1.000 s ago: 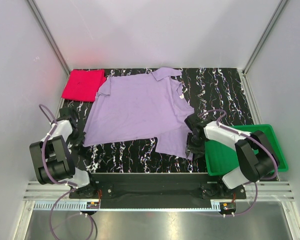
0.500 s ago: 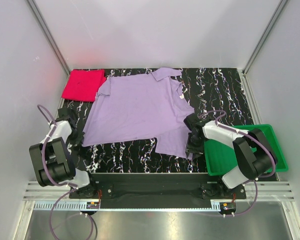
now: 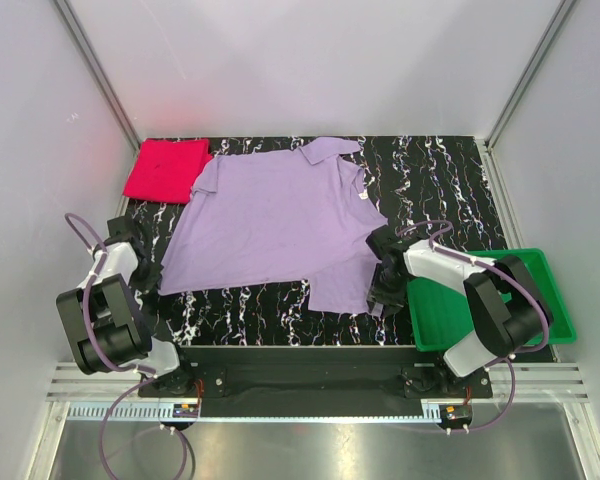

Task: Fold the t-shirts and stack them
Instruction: Flatten the tshirt out

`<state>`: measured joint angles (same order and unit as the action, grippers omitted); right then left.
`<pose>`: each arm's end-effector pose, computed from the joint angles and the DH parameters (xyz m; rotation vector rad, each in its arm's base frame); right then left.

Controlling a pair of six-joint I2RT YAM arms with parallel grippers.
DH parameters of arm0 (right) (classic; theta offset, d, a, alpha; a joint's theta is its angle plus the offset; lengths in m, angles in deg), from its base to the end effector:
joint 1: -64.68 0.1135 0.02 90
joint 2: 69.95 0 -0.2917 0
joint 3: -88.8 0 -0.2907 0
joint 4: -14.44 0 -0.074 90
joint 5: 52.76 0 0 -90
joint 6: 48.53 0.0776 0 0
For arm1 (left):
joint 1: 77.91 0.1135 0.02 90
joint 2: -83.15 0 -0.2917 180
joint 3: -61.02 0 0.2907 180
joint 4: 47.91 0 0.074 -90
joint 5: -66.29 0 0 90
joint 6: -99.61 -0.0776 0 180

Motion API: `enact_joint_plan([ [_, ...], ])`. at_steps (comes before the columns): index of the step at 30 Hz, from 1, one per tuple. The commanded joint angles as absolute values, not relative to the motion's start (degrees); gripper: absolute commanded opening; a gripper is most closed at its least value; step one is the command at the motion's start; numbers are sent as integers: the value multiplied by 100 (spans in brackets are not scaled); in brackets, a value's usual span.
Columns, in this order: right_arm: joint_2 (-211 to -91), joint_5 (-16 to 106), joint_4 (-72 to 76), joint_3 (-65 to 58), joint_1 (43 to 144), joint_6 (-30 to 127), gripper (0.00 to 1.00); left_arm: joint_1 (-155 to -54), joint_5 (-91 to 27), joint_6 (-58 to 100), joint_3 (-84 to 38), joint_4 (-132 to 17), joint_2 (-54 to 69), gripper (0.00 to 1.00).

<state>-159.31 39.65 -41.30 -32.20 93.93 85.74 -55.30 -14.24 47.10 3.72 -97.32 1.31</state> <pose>0.2409 0.1386 0.1071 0.4043 3.0837 0.1158 0.2579 0.1212 0.1368 -1.4495 2.4395 0.1812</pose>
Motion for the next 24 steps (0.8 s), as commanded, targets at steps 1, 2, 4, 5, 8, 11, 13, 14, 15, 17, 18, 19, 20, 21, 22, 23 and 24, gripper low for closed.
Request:
enact_joint_plan([
  [1,-16153,3846,-3606,-3473,9430,8674,46,-5497,-1290,4661,314,-9604,238,0],
  [2,-16170,3847,-3597,-3464,9438,8665,45,-5497,-1299,4661,323,-9595,247,0],
  [4,-16232,3847,-3562,-3455,9438,8639,42,-5497,-1299,4652,296,-9612,238,0],
  [5,-16241,3838,-3544,-3455,9430,8630,38,-5497,-1299,4652,296,-9612,238,0],
  [8,-16197,3855,-3491,-3429,9430,8595,24,-5506,-1317,4644,296,-9639,238,0],
  [11,-16074,3864,-3500,-3403,9430,8568,14,-5506,-1352,4617,323,-9630,273,0],
  [13,-15881,3795,-3596,-3297,9430,8498,4,-5515,-1378,4538,314,-9639,326,0],
  [14,-15794,3759,-3771,-3236,9430,8472,0,-5506,-1404,4495,296,-9647,361,0],
  [15,-15627,3759,-3894,-3044,9430,8419,0,-5523,-1413,4407,296,-9648,492,0],
  [17,-15433,3522,-4351,-2797,9430,8261,0,-5576,-1483,4301,244,-9665,676,0],
  [18,-15215,3452,-4526,-2491,9438,8208,0,-5602,-1519,4205,226,-9674,773,0],
  [19,-15082,3321,-4685,-2323,9439,8104,0,-5655,-1676,4161,200,-9717,957,0],
  [20,-14881,3258,-5026,-2121,9430,8050,0,-5681,-1808,4091,147,-9718,1054,0],
  [21,-14792,3171,-5212,-1658,9430,7980,0,-5699,-1931,3985,121,-9727,1142,0],
  [22,-14730,2926,-5405,-1410,9430,7875,0,-5717,-2071,3950,51,-9779,1326,0],
  [23,-14642,2811,-5738,-1146,9438,7813,0,-5726,-2116,3914,-19,-9814,1415,0],
  [24,-14624,2679,-5906,-595,9430,7760,0,-5734,-2125,3844,-220,-9841,1503,0],
])
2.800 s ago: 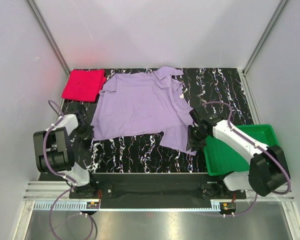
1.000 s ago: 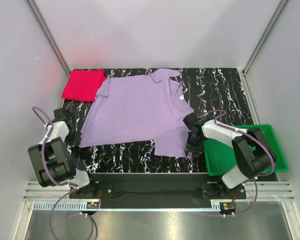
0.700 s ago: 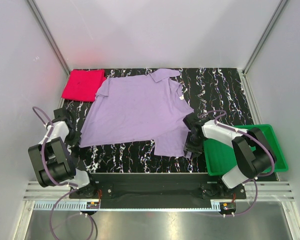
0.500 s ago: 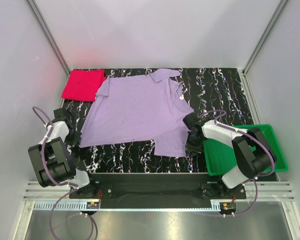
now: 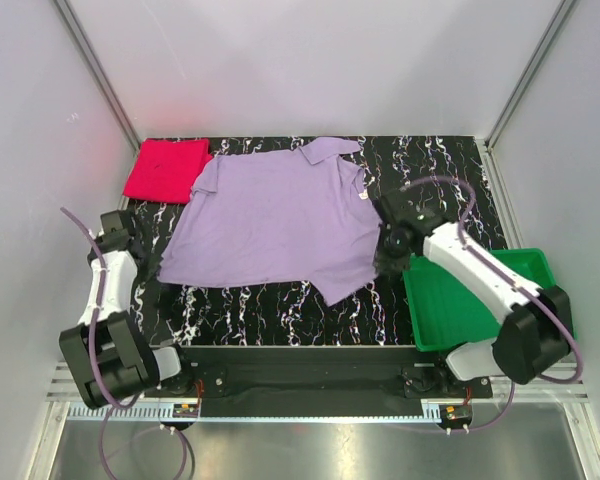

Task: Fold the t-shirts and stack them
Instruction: Flatten the tshirt out

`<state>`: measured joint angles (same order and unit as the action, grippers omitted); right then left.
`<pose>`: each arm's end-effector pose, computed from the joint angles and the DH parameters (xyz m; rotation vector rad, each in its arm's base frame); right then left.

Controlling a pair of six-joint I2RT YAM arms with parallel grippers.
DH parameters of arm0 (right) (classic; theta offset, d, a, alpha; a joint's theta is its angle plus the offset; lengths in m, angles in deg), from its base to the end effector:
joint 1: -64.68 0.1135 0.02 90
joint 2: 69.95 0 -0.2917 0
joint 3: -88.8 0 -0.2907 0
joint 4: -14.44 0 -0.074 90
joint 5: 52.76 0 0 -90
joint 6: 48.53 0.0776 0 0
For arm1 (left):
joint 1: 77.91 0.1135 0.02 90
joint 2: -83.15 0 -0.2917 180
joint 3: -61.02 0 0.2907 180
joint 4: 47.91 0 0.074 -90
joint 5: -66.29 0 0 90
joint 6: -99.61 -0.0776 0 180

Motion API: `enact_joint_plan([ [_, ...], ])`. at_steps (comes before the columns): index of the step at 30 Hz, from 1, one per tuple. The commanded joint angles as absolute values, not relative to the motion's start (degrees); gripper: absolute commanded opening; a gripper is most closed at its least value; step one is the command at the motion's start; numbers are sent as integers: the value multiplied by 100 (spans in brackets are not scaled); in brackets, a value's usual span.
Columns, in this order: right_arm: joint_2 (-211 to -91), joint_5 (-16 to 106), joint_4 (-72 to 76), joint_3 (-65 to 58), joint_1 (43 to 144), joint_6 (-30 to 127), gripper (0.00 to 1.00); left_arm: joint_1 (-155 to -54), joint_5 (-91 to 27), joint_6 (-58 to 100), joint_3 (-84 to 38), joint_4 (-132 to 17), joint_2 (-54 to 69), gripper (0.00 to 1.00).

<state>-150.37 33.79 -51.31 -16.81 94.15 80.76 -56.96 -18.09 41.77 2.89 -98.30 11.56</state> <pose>0.2704 0.1474 0.2267 0.2567 2.8280 0.1865 0.2562 0.1062 0.1869 -1.2242 2.3812 0.0701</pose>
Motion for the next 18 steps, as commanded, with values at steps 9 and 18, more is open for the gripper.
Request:
enact_joint_plan([
  [9,-14799,1395,-6620,2598,9333,6996,0,-5919,-2336,3791,-2048,-10192,1741,0],
  [18,-14501,1254,-6383,4972,9324,6461,0,-5963,-2232,3361,-5036,-10807,1741,0],
])
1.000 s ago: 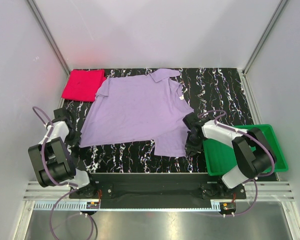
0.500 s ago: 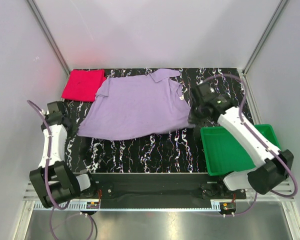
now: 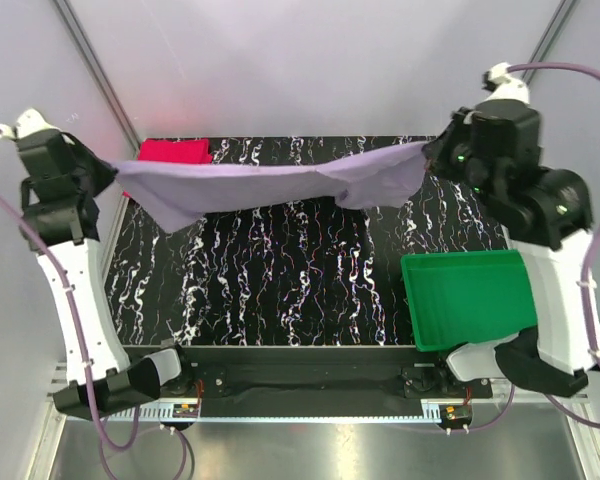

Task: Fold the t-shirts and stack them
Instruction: Flatten the tshirt out

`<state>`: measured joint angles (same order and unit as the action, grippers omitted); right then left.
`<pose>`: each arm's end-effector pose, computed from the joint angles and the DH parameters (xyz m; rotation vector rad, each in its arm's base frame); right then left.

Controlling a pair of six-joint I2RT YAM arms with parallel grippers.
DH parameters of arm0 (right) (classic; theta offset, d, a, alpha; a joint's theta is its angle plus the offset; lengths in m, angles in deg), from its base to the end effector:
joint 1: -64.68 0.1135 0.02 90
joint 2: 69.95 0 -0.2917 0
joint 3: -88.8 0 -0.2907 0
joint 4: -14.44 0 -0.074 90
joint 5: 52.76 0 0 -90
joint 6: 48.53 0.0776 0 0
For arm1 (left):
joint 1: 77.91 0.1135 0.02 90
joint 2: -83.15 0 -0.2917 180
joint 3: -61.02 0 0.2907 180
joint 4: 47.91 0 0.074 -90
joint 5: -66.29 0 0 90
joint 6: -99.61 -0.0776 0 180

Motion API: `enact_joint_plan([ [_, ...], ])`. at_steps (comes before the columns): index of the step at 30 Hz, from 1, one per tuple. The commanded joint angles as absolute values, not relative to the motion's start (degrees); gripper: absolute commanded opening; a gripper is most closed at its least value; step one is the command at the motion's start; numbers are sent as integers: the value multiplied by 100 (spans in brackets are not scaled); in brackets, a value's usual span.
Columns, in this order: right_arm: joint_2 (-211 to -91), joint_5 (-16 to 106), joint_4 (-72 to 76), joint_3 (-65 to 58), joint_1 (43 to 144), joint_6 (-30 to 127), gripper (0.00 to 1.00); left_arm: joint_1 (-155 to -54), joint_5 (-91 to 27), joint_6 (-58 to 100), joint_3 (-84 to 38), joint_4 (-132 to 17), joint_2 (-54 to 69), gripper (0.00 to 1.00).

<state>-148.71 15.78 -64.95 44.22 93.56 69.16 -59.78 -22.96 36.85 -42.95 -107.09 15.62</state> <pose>0.2394 0.0996 0.5860 0.2237 1.9365 0.2870 0.2679 0.0888 0.4971 -0.7672 1.8131 -0.0912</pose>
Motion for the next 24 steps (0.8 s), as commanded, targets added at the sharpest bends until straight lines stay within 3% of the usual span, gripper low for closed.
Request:
enact_joint_plan([
  [1,-14414,1245,-6270,5061,9333,6363,0,-5963,-2170,3273,-5308,-10834,1732,0],
  [7,-13596,1526,-5576,5378,9333,5642,0,-6024,-2116,2772,-6339,-10711,1969,0],
  [13,-13042,2606,-5336,5930,9324,5009,0,-6455,-1469,2350,-7130,-10685,2145,0],
  [17,-12963,2915,-5583,6599,9333,4991,0,-6517,-931,2061,-7332,-10737,2364,0],
  [24,-12716,3108,-5083,5959,9333,5053,0,-6701,78,1621,-6851,-10458,2803,0],
])
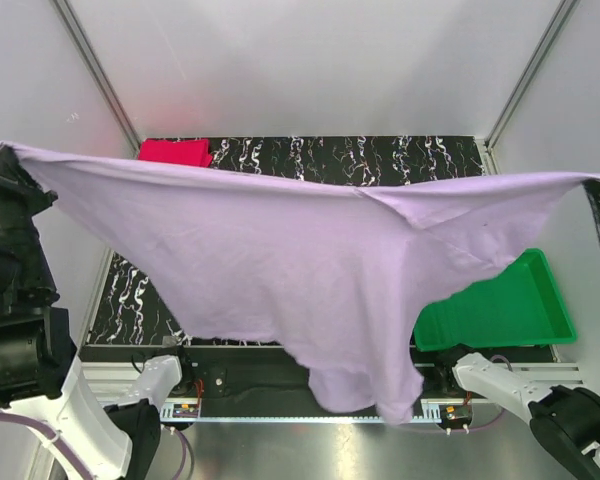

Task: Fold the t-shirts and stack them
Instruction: Flatten the tshirt out

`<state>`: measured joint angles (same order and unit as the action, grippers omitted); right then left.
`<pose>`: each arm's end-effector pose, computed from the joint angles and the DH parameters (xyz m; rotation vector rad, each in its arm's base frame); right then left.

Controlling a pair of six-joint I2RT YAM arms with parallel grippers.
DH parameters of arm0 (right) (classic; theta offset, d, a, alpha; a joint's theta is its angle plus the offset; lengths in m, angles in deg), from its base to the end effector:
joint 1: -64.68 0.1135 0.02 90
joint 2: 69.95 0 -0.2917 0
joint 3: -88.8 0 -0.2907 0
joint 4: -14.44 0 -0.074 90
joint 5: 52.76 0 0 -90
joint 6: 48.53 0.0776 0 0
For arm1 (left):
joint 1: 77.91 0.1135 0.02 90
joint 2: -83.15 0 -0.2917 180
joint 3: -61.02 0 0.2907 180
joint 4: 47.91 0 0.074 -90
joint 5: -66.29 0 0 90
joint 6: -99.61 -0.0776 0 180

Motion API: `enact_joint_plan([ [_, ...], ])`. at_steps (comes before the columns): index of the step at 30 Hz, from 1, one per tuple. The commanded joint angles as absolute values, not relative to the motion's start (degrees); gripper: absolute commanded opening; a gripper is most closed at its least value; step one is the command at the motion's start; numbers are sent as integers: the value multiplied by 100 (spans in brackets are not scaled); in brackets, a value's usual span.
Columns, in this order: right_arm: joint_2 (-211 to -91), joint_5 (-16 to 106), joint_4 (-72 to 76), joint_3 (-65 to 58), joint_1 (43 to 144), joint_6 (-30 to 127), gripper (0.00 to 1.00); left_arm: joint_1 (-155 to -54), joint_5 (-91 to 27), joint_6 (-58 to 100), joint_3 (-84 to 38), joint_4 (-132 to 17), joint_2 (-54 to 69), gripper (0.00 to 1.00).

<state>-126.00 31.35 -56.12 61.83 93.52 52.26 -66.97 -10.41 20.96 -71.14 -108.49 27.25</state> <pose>-0.0337 -0.0276 0.7113 -0.0843 1.1260 0.5610 0.0648 0.0307 0.6778 -0.4443 1.2281 0.1444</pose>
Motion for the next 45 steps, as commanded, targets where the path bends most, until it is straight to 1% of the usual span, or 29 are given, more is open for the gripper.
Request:
enact_joint_plan([
  [1,-12743,3082,-5038,5906,9324,5009,0,-6701,168,1559,-6745,-10352,2865,0],
  [5,-12980,3082,-4854,5756,9333,4798,0,-6710,-120,1453,-6086,-9702,3243,0],
  [6,-13024,3117,-4679,5686,9324,4728,0,-6719,-435,1497,-5841,-9457,3305,0],
  [9,-13112,3030,-4022,5230,9324,4561,0,-6719,-876,1760,-5515,-9148,3446,0],
  [12,-13287,2881,-3520,5009,9333,4351,0,-6710,-1044,2059,-5522,-9111,3297,0],
  [16,-13560,2827,-3184,5324,9324,3982,0,-6719,-1149,2463,-5435,-8910,3244,0],
  [21,-13306,3125,-2464,5194,9324,3840,0,-6719,-1474,2885,-5320,-8435,3542,0],
  [27,-12744,3521,-2033,4930,9333,3901,0,-6719,-1502,3053,-5513,-8338,3903,0],
  [31,-12550,3706,-1962,5157,9324,3954,0,-6710,-1405,3114,-5531,-8242,4236,0],
  [32,-12532,3924,-1962,5202,9324,3998,0,-6710,-1396,3114,-5540,-8224,4281,0],
  [36,-12453,4127,-1839,5255,9324,4121,0,-6719,-1361,3123,-5628,-8197,4369,0],
  [41,-12663,4067,-1681,5237,9324,4112,0,-6719,-1256,3141,-5593,-8074,4299,0],
  [45,-13102,3856,-1593,5002,9333,3989,0,-6719,-1229,3149,-5400,-8065,4062,0],
])
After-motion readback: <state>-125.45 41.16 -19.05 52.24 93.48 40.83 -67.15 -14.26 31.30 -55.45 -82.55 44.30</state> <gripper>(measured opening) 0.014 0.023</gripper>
